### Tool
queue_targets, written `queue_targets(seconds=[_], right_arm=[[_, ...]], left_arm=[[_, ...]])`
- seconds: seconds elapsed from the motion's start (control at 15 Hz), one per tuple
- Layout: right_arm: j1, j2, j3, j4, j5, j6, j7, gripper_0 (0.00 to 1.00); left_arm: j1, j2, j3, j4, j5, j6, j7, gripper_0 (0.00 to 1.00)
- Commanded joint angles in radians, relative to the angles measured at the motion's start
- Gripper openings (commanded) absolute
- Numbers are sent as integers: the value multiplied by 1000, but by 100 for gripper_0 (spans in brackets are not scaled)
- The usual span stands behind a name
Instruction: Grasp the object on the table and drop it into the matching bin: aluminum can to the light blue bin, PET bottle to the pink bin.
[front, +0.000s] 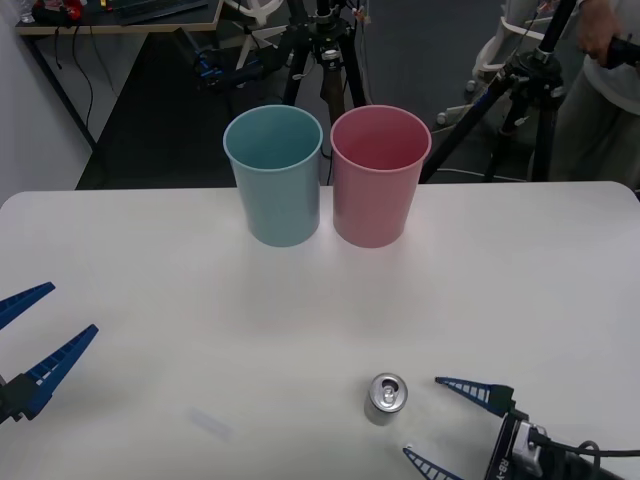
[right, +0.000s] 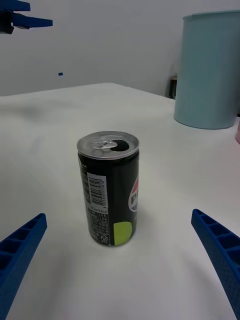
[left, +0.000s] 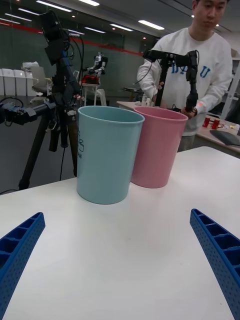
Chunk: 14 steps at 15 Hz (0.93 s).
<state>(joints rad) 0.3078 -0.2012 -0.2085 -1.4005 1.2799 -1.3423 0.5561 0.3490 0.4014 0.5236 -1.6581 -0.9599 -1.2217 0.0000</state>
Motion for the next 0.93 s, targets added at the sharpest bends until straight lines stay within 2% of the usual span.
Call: queue_targets(seconds=[0.07,0.93], right_arm=[[-6,0,34,-2,-1,31,8,100],[-72,0,238,0,-31,246,15,100]], left_arm=[[0,0,0,0,0,0,0,100],[0,0,0,0,0,0,0,100]])
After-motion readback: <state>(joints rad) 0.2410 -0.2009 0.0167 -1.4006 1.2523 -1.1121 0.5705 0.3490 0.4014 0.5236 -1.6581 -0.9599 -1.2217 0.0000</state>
